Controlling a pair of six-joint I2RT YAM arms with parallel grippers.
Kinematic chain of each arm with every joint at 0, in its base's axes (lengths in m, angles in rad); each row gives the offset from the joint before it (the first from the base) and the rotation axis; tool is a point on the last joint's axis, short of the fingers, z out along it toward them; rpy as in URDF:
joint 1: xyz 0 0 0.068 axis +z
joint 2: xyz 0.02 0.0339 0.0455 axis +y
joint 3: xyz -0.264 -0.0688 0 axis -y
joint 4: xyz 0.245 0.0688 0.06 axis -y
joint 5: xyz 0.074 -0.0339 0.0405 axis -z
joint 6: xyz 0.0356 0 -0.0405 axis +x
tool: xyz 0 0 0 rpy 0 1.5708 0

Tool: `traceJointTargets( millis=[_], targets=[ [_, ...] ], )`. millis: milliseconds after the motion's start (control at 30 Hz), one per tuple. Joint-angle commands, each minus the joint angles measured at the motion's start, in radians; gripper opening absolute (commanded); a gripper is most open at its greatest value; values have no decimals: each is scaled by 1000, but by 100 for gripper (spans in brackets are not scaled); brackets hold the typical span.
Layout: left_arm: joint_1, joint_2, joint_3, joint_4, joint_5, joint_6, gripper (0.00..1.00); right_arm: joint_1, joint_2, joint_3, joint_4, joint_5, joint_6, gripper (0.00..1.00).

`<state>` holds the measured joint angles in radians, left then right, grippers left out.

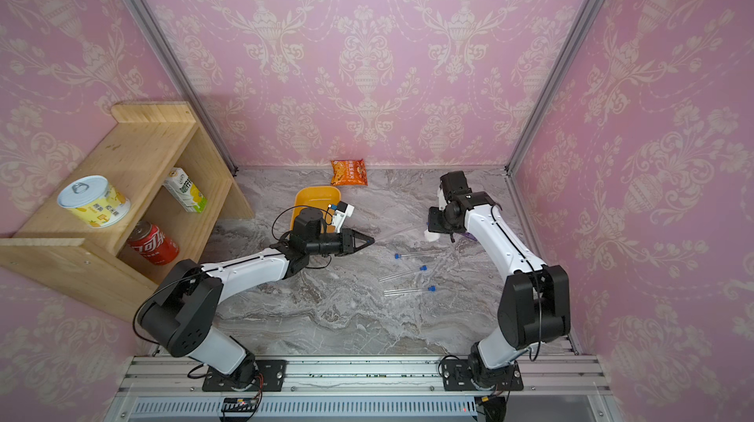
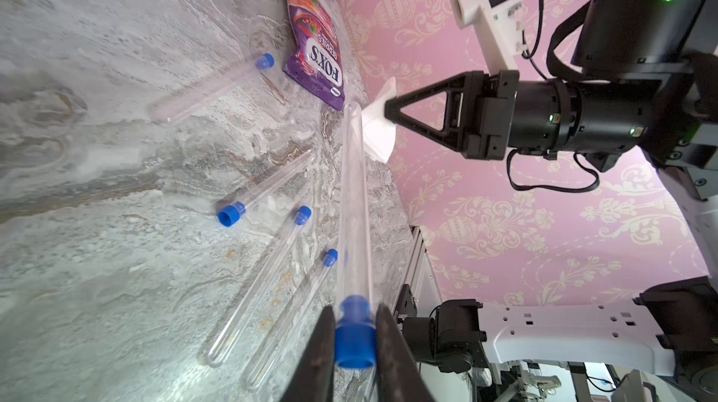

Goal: Wipe the exteriors of test tubes
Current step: Wipe the dirt from the test tube, then place the test tube in the storage box.

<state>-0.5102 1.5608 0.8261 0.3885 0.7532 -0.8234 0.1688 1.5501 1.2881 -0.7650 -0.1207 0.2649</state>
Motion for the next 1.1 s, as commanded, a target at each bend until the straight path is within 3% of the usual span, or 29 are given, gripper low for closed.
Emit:
traceJointTargets(
  millis=[0, 167, 533, 833, 1067],
  targets=[
    [53, -65, 47, -170, -18, 131, 20, 5, -51, -54, 8, -115, 30, 0],
    [147, -108, 81, -290, -35, 190, 20, 6, -94, -105, 21, -158, 33, 0],
    [319, -245, 120, -542, -208, 324, 21, 8, -107, -176, 50, -195, 27, 0],
    [345, -313, 65, -595, -369, 374, 21, 9, -124, -190, 52, -239, 25, 0],
    [357, -295, 45, -548, -417, 371, 20, 10, -159, -223, 43, -242, 19, 0]
  ],
)
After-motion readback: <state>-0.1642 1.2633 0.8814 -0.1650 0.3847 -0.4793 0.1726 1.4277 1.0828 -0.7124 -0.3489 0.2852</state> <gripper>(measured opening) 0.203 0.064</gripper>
